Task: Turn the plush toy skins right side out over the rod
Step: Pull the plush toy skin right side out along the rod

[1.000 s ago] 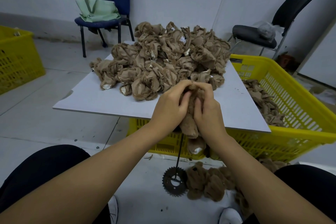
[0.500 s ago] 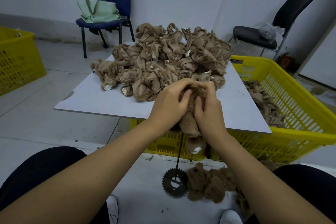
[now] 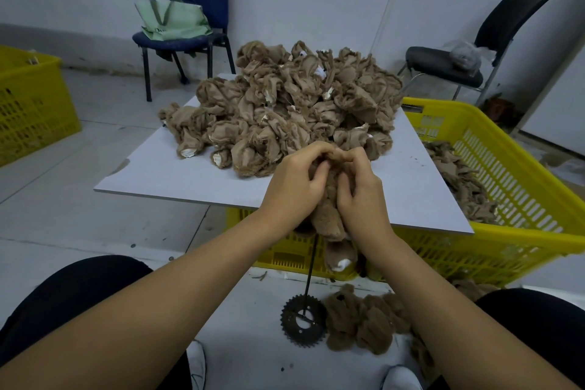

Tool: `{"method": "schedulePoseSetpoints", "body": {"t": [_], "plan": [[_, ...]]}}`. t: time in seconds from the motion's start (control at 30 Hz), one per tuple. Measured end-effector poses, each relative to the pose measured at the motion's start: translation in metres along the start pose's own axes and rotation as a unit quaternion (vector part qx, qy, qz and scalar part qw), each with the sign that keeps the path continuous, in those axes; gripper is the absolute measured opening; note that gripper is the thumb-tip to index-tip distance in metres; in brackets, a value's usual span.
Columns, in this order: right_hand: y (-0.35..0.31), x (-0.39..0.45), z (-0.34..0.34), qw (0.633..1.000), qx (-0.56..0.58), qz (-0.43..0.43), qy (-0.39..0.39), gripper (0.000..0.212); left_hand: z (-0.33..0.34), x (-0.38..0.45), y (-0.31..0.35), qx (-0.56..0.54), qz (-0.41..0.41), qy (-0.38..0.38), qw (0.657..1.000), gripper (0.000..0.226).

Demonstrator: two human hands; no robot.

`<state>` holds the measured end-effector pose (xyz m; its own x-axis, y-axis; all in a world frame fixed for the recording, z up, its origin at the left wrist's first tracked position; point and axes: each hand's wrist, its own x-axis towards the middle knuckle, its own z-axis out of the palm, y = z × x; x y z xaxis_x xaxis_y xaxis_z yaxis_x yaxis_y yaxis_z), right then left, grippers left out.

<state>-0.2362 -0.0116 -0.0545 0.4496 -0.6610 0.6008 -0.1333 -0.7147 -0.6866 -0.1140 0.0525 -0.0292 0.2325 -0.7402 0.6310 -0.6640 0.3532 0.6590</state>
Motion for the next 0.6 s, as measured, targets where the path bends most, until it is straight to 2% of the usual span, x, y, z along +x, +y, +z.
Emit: {"method": "schedulePoseSetpoints", "body": {"t": [0.1,0.2,0.3,0.43,0.6], "plan": [[0.003,-0.001,0.003,1.000,0.001,0.011,0.000,0.024,0.003,-0.002,-0.004,-0.021,-0.004,0.000,1.000,0.019],[0.004,-0.001,0.007,1.000,-0.007,0.007,-0.009,0.032,0.006,-0.007,-0.013,-0.027,-0.045,0.009,0.999,0.007],[0.009,-0.006,0.013,1.000,-0.006,0.024,-0.015,0.021,0.008,-0.012,-0.016,-0.042,-0.069,0.021,0.996,0.013],[0.012,-0.009,0.012,0.999,-0.004,0.032,-0.013,0.018,0.014,-0.019,-0.015,-0.028,-0.059,0.024,0.998,0.008],[0.002,-0.004,0.009,0.999,-0.008,0.034,-0.002,0.025,0.015,-0.018,-0.008,0.019,-0.034,0.074,0.996,0.017]]}}
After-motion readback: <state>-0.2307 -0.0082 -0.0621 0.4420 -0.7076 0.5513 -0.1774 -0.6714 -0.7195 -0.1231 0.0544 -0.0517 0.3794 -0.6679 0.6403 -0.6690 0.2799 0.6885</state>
